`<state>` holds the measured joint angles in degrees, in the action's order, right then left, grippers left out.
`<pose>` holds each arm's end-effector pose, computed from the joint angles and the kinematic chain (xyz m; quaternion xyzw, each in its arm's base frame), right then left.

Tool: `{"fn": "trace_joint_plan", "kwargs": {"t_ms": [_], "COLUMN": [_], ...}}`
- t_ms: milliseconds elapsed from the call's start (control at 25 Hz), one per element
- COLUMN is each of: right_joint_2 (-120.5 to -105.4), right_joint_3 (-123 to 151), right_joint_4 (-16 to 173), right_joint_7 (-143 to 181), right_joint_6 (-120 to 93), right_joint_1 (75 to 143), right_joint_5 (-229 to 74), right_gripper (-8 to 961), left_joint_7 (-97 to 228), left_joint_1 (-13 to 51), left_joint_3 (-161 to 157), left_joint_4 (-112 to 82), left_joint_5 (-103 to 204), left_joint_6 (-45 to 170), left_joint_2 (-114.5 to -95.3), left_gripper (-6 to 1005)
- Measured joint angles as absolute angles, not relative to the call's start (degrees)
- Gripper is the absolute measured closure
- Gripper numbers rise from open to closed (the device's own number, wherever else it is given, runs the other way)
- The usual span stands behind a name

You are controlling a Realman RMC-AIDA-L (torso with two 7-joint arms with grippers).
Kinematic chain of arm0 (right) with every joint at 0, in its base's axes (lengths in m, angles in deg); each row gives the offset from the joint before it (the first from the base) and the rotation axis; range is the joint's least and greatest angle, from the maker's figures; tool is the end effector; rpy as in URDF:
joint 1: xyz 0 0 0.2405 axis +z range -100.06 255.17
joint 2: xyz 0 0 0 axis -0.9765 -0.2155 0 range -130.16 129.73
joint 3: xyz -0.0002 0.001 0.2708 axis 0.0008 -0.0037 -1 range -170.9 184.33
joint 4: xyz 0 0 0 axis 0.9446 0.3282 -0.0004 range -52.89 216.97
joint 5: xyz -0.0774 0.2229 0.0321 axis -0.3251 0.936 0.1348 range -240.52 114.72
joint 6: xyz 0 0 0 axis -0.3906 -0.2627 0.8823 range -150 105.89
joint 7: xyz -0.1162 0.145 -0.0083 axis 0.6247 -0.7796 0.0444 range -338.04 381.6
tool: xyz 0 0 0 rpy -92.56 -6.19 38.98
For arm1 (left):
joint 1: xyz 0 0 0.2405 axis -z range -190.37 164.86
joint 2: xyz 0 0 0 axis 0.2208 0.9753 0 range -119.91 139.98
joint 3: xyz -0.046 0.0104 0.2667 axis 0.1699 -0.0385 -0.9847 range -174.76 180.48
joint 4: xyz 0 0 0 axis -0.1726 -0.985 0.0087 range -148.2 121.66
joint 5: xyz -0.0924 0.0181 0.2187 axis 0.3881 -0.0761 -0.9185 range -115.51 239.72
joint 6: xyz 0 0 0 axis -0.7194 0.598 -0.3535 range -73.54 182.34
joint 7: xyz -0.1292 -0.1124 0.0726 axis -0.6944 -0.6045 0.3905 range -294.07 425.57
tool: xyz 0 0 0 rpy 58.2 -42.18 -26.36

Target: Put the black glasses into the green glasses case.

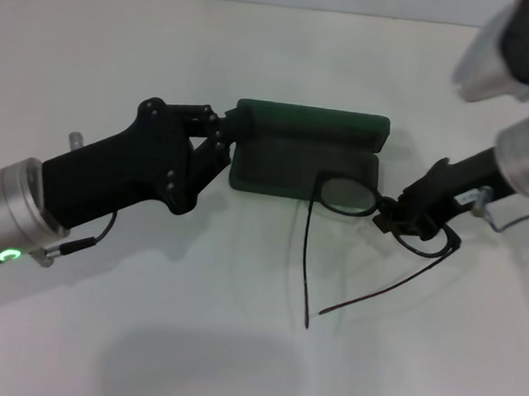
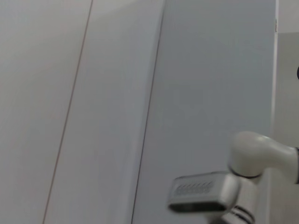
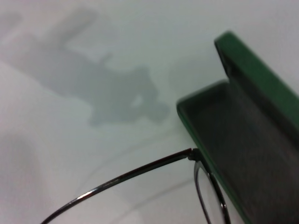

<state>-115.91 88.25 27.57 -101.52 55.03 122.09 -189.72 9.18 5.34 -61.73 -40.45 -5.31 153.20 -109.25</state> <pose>0.1692 0.4247 -0.0933 -0.9759 0.1923 -0.0739 0.0717 -0.2457 0.3075 -0.0418 -0.8473 -0.1252 -0.4872 0.1701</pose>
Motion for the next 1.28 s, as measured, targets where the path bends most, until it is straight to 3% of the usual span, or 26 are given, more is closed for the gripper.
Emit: {"fn": "trace_joint_plan", "kwargs": {"t_ms": [240, 480, 920, 1280], "right_joint_2": [-115.84, -115.98, -116.09, -116.12], "right_joint_3": [80.2, 72.5, 72.4, 72.7], "right_joint_4": [16.7, 19.9, 31.8, 35.2], "right_joint_7": [-90.7, -76.0, -65.6, -63.5], "right_joint_6": [62.4, 68.1, 66.8, 67.3], "right_joint_1": [110.0, 105.1, 108.0, 110.3], "right_joint_5": [-179.9, -169.7, -159.8, -156.9], "right_gripper": [831, 827, 820, 814], "left_joint_7": [9.2, 9.1, 10.4, 13.8], "left_joint_1": [4.6, 6.3, 16.5, 17.6], "left_joint_3": [-61.6, -61.0, -68.0, -67.9], "left_joint_4": [-40.4, -40.4, -33.9, -29.4], "left_joint_5": [-4.5, -4.4, -5.4, -5.1], "left_joint_6": [154.2, 161.4, 165.0, 160.4], "left_joint_2": [-109.17, -109.35, -109.92, -110.31], "left_gripper": [977, 977, 977, 977]}}
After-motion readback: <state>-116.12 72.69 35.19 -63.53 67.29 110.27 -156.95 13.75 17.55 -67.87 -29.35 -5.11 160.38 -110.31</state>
